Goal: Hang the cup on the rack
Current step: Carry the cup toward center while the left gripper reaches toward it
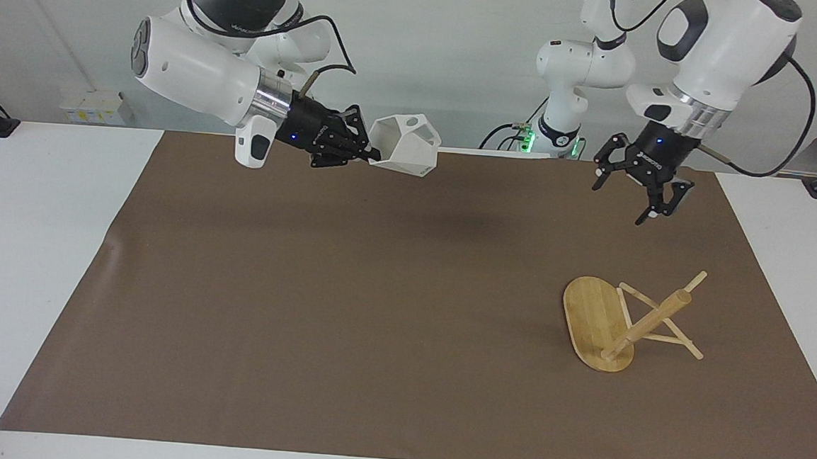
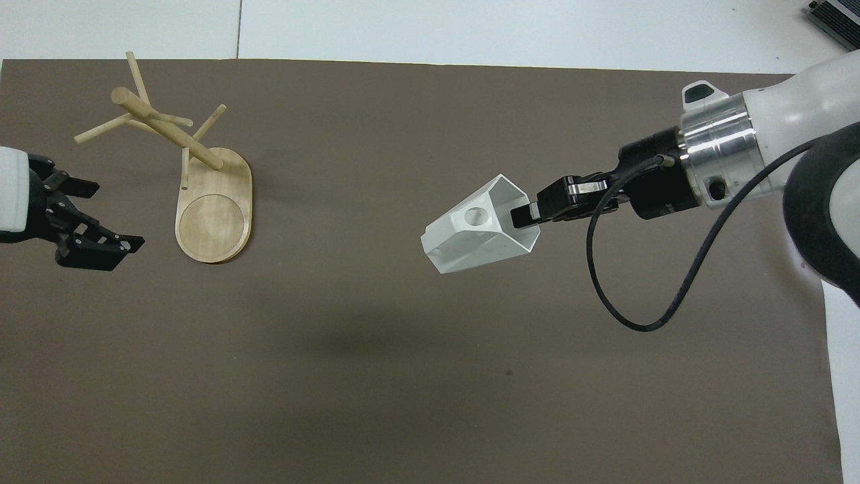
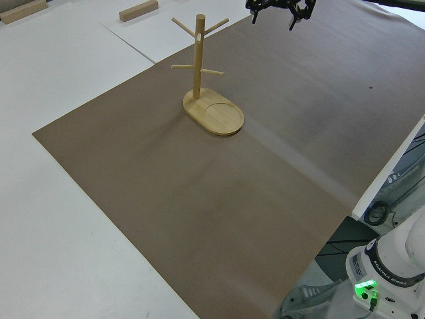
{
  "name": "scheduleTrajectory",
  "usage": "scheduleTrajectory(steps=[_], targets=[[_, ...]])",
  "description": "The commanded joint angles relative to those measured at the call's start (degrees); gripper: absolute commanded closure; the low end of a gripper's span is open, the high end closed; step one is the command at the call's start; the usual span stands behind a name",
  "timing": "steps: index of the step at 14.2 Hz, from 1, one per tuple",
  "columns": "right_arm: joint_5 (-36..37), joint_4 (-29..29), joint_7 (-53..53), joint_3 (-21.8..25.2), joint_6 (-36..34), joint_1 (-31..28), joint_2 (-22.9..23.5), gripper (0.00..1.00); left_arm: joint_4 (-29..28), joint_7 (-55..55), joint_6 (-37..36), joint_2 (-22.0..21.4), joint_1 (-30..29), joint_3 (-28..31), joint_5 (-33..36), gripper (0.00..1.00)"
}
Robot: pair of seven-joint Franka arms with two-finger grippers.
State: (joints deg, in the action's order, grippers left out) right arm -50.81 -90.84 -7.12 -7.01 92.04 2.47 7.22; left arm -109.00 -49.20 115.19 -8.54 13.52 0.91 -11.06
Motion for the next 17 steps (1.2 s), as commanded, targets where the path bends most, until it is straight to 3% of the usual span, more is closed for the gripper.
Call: scheduleTrajectory(steps=[1,4,8,12,17], targets=[[-3.1,-0.3,0.4,-2.0,-0.2,-1.4,-0.5,1.0,-3.5,-1.1,3.4,-2.3,3.3,0.8,-0.9,0.0],[-4.3,-0.2,2.5,-2.4,2.3,-1.4,-0.5,1.0,-3.5,-1.1,3.0,-2.4,4.8,0.8,-8.6,0.0],[-3.9,-0.4,7.7,-7.8,10.4,-1.4,-0.1,1.0,-2.9,-0.7,3.1,-2.3,8.3,0.6,-17.4,0.0],[-3.3,-0.5,9.4,-11.1,12.8,-1.4,-0.1,1.0,-2.4,0.3,1.4,-2.4,10.3,0.0,-17.7,0.0],[-3.3,-0.7,9.5,-11.3,13.3,-1.4,-0.1,1.0,-1.4,-0.1,-3.5,-3.1,10.4,0.0,-17.8,0.0]])
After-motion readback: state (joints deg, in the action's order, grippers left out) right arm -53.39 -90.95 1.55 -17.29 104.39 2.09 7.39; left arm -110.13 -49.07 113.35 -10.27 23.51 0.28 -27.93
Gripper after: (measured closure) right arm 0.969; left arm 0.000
